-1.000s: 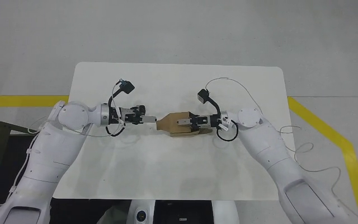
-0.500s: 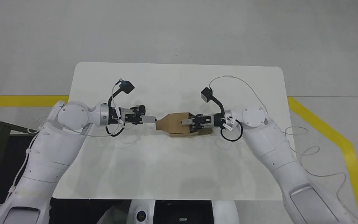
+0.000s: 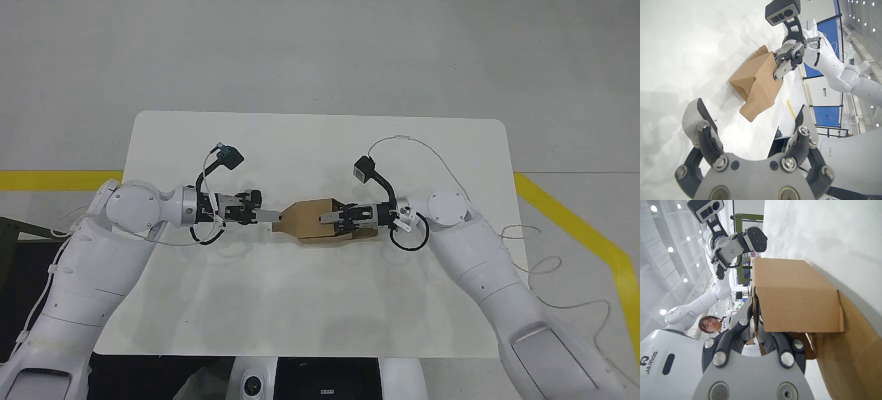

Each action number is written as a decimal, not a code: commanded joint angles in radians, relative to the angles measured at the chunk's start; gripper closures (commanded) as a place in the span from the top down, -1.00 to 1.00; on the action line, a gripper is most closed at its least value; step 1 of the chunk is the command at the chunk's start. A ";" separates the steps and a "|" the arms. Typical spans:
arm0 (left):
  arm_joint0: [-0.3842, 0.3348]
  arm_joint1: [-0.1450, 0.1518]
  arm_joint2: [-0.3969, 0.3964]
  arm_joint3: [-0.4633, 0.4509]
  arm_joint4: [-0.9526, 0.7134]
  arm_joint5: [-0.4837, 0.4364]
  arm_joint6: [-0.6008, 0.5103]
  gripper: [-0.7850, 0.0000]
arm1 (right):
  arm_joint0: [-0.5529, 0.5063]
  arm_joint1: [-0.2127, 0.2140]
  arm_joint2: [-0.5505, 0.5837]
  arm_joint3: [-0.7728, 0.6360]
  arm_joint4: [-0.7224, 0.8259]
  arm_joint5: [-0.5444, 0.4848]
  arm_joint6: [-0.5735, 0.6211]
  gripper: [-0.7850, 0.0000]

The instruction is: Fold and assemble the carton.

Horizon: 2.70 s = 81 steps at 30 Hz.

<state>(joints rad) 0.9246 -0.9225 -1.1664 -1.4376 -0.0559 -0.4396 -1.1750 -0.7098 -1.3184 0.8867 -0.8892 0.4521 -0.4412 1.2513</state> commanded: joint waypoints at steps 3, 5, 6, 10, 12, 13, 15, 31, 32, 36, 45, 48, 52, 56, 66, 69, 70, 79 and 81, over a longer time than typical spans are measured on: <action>0.001 0.002 -0.008 -0.021 -0.013 -0.013 0.001 1.00 | 0.002 -0.004 0.002 0.012 0.038 -0.017 0.020 -1.00; 0.002 0.005 -0.013 -0.036 -0.009 -0.022 -0.005 1.00 | 0.001 -0.007 0.005 0.014 0.058 -0.027 0.026 -1.00; 0.004 0.006 -0.015 -0.043 -0.003 -0.027 -0.008 1.00 | -0.001 -0.008 0.007 0.014 0.070 -0.033 0.030 -1.00; 0.015 0.010 -0.011 -0.054 0.031 -0.032 -0.010 1.00 | -0.002 -0.012 0.012 0.008 0.108 -0.051 0.045 -1.00; 0.019 0.010 -0.008 -0.052 0.039 -0.031 -0.006 1.00 | -0.004 -0.015 0.014 0.001 0.133 -0.060 0.054 -1.00; 0.018 0.011 -0.007 -0.051 0.043 -0.031 -0.004 1.00 | -0.003 -0.015 0.015 -0.001 0.137 -0.062 0.058 -1.00; 0.017 0.011 -0.006 -0.045 0.050 -0.029 0.003 1.00 | -0.006 -0.017 0.018 -0.010 0.157 -0.066 0.061 -1.00; 0.016 0.013 -0.011 0.002 -0.003 0.004 0.034 1.00 | -0.032 -0.007 0.048 -0.088 0.183 -0.067 0.061 -1.00; 0.015 0.013 -0.009 0.003 -0.003 0.005 0.034 1.00 | -0.034 -0.006 0.050 -0.095 0.182 -0.067 0.061 -1.00; 0.011 0.012 -0.003 0.002 -0.007 0.007 0.034 1.00 | -0.041 -0.002 0.056 -0.123 0.179 -0.068 0.059 -1.00; 0.006 0.010 0.009 0.014 -0.037 0.010 0.026 1.00 | -0.049 -0.002 0.052 -0.166 0.187 -0.065 0.063 -1.00; 0.003 0.009 0.015 0.014 -0.045 0.010 0.023 1.00 | -0.049 -0.003 0.047 -0.176 0.190 -0.064 0.063 -1.00; 0.000 0.008 0.021 0.011 -0.056 0.009 0.019 1.00 | -0.048 -0.005 0.037 -0.179 0.196 -0.063 0.065 -1.00; -0.002 0.008 0.022 0.011 -0.075 0.008 0.014 1.00 | -0.045 -0.009 0.027 -0.175 0.200 -0.064 0.064 -1.00; 0.001 0.007 0.034 0.002 -0.091 0.005 0.003 1.00 | -0.037 -0.014 0.014 -0.160 0.208 -0.070 0.057 -1.00; 0.000 0.007 0.036 0.002 -0.092 0.005 0.002 1.00 | -0.036 -0.015 0.012 -0.157 0.209 -0.071 0.056 -1.00; 0.000 0.007 0.037 0.002 -0.092 0.005 0.002 1.00 | -0.035 -0.015 0.011 -0.156 0.209 -0.072 0.056 -1.00; -0.004 0.005 0.046 0.001 -0.098 0.008 0.003 1.00 | -0.033 -0.017 0.006 -0.149 0.216 -0.072 0.055 -1.00; -0.005 0.005 0.049 0.002 -0.100 0.008 0.003 1.00 | -0.033 -0.017 0.005 -0.148 0.219 -0.072 0.055 -1.00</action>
<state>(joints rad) 0.9198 -0.9176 -1.1190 -1.4366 -0.1555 -0.4315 -1.1719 -0.7429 -1.3353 0.8922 -1.0377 0.6705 -0.5136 1.3065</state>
